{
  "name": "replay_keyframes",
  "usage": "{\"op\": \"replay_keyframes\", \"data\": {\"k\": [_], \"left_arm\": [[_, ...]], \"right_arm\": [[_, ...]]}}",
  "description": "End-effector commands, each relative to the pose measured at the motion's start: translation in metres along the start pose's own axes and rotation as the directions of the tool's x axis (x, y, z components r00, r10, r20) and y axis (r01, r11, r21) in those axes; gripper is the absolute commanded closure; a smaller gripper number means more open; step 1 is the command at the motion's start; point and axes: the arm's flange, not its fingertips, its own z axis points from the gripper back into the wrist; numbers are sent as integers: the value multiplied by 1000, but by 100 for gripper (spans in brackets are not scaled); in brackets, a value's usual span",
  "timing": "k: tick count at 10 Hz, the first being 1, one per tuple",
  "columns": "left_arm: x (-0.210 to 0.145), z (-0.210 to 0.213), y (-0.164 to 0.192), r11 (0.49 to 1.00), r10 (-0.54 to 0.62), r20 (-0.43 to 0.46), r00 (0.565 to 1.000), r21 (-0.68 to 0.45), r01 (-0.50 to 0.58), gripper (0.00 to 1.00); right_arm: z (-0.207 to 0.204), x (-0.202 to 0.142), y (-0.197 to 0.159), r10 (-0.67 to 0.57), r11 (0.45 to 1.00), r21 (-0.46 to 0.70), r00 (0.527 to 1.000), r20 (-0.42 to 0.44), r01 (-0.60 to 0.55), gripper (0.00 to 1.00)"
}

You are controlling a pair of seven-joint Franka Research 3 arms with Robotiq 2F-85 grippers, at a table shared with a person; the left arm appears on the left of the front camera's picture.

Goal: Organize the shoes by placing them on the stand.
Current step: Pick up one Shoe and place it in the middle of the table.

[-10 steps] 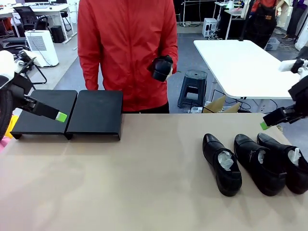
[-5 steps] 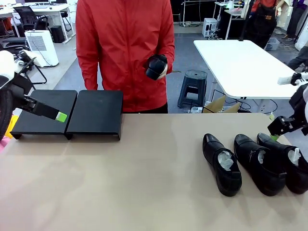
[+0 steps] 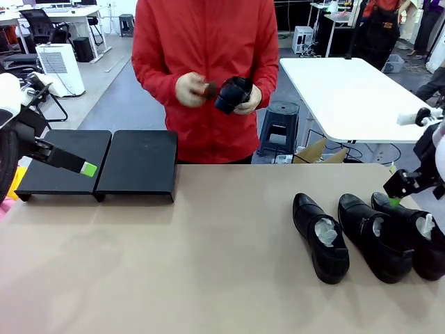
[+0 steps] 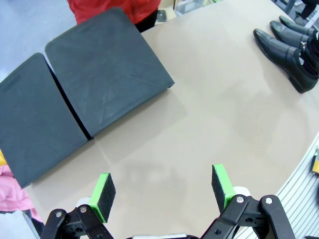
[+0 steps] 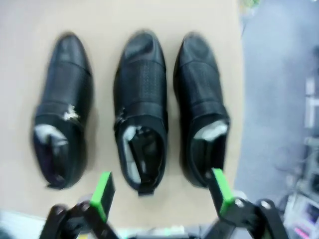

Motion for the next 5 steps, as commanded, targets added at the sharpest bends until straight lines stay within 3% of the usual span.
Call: {"op": "replay_keyframes", "data": {"k": [1, 3, 5], "left_arm": [[0, 0, 1, 1000, 2, 2, 1000, -7, -2, 0], [0, 0, 1, 1000, 2, 2, 1000, -7, -2, 0], [0, 0, 1, 1000, 2, 2, 1000, -7, -2, 0]], "right_arm": [[1, 14, 1, -54, 994, 83, 986, -159, 68, 0], [1, 18, -4, -55, 990, 117, 979, -198, 80, 0], [-6, 22, -4, -34, 988, 139, 980, -194, 62, 35]]}}
